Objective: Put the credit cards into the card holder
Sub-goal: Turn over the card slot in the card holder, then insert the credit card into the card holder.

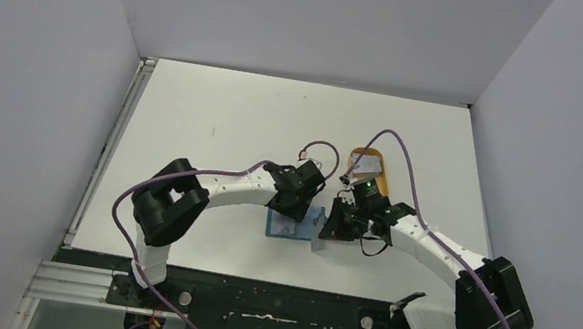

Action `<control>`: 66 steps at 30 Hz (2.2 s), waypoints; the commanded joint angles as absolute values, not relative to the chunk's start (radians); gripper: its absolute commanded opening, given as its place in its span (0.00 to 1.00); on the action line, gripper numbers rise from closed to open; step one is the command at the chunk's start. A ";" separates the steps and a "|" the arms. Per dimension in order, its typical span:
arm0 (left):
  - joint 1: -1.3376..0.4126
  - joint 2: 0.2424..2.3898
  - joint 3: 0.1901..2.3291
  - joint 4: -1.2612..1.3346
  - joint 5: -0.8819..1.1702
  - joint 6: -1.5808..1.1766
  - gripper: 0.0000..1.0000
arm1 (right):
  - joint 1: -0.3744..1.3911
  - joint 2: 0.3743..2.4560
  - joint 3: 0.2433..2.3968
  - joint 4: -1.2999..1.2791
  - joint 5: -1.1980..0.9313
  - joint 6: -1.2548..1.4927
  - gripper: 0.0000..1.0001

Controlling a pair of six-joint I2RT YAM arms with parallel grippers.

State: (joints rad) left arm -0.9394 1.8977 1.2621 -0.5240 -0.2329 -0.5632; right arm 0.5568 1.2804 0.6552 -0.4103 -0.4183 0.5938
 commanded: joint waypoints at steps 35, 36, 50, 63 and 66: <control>-0.811 1.523 1.050 -0.494 -0.050 -0.725 0.84 | 0.697 1.443 0.763 -0.177 -0.474 0.686 0.00; -0.804 1.522 1.043 -0.488 -0.042 -0.730 0.84 | 0.701 1.451 0.768 -0.171 -0.473 0.688 0.00; -0.728 1.544 0.976 -0.470 -0.050 -0.779 0.76 | 0.650 1.376 0.775 -0.221 -0.459 0.689 0.00; -0.637 1.534 0.851 -0.423 -0.002 -0.852 0.61 | 0.534 1.463 0.759 -0.125 -0.619 0.702 0.00; -0.634 1.545 0.847 -0.419 0.000 -0.853 0.59 | 0.533 1.493 0.756 -0.101 -0.630 0.716 0.00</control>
